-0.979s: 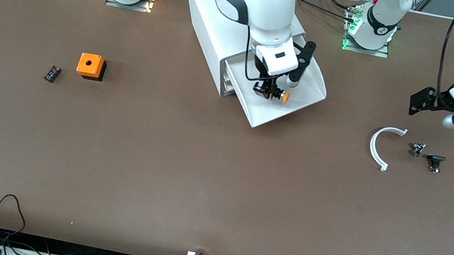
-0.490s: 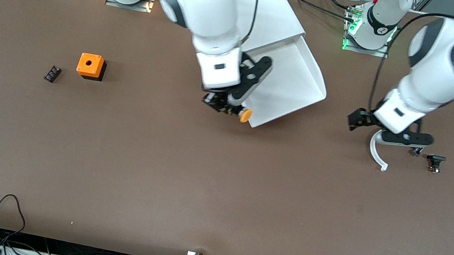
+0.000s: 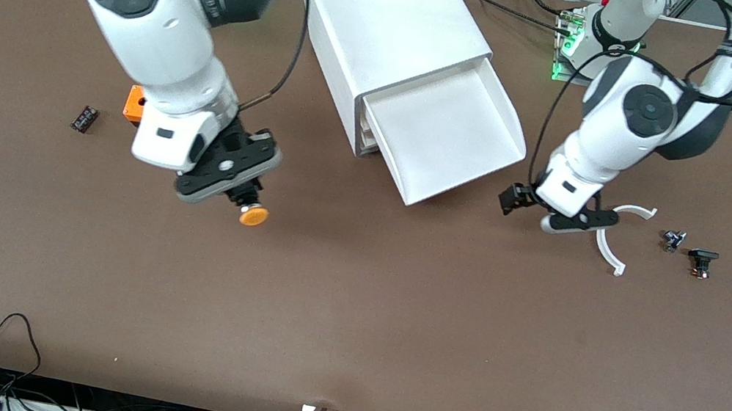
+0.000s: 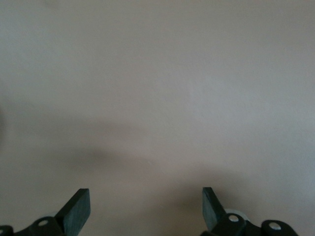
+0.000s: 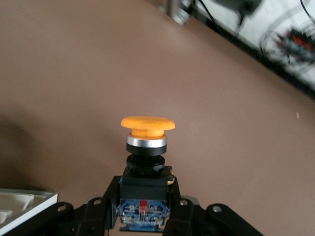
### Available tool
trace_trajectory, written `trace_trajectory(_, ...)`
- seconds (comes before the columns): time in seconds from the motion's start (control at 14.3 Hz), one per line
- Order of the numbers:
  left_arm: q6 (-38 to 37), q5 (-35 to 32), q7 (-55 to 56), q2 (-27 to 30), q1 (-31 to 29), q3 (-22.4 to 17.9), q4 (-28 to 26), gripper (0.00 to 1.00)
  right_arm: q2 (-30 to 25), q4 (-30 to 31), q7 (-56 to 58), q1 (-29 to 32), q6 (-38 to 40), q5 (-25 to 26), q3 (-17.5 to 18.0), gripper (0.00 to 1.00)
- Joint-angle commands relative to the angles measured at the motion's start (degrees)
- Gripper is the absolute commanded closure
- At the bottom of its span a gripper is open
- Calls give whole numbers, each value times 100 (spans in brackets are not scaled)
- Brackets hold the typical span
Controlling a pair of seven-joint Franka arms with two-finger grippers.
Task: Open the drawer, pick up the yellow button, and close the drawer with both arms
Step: 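Push the drawer shut with the left gripper while the right gripper carries the button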
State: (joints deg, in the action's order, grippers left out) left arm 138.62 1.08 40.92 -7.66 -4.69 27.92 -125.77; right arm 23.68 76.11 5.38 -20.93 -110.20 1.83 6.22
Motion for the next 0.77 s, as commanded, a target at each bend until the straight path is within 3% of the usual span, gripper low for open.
trace_trajectory(0.0, 262, -3, 775, 124, 38, 380, -256, 0, -241, 711, -746, 474, 68, 185, 108, 71)
trace_trajectory(0.21, 192, -3, 865, 142, 38, 460, -308, 0, -215, 1072, -916, 1134, 78, 459, 117, 71)
trace_trajectory(0.7, -371, 190, 891, 405, 29, 1425, -466, 0, -189, 2170, -1004, 2285, -273, 503, 108, 71)
